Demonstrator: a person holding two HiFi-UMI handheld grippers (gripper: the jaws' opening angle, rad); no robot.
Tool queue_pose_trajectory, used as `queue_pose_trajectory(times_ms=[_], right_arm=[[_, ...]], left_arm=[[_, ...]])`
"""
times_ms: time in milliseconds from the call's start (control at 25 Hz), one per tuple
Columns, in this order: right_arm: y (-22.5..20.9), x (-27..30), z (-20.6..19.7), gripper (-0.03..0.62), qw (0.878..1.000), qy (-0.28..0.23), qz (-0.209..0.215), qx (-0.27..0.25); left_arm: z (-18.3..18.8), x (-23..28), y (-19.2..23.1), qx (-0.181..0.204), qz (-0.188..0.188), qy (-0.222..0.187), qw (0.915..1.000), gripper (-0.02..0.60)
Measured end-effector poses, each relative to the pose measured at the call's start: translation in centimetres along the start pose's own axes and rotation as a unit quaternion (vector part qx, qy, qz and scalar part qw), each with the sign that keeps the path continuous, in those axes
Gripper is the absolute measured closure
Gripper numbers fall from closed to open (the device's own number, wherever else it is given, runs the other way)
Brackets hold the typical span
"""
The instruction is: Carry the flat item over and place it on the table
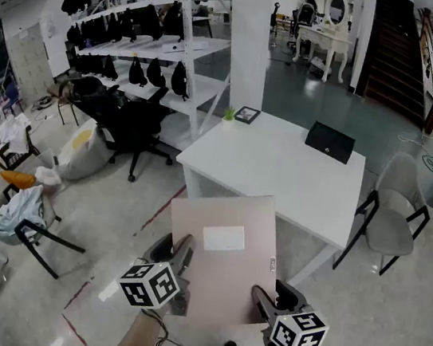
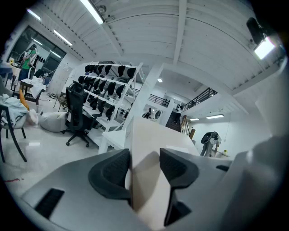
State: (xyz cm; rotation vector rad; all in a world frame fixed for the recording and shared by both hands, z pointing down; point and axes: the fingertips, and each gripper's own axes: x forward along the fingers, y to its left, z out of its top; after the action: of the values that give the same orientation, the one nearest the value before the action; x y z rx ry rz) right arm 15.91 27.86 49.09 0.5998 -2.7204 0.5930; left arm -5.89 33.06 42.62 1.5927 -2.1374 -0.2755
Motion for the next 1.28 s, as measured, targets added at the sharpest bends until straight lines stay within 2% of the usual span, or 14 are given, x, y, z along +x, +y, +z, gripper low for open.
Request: queue_pose_trajectory(times_ms=[560, 920, 1280], right_arm=[[-3.0, 1.1, 0.0, 0.367, 1.0, 0.012, 0.002, -0.004], [-5.0, 2.2, 1.7, 0.367, 1.0, 0.005, 0.013, -0.009], [-7.9, 6.1, 3.8, 0.367, 1.0, -0.003, -0.003, 0.005]], left_arm=[[-1.0, 2.6, -0.8, -0.003, 0.016, 0.002, 0.9999, 0.367], [-0.2, 4.6, -1.5, -0.002, 0.022, -0.007, 0.9997, 0.368], [1.1, 10.4, -0.8, 0.004, 0.012, 0.004, 0.9999, 0.368]])
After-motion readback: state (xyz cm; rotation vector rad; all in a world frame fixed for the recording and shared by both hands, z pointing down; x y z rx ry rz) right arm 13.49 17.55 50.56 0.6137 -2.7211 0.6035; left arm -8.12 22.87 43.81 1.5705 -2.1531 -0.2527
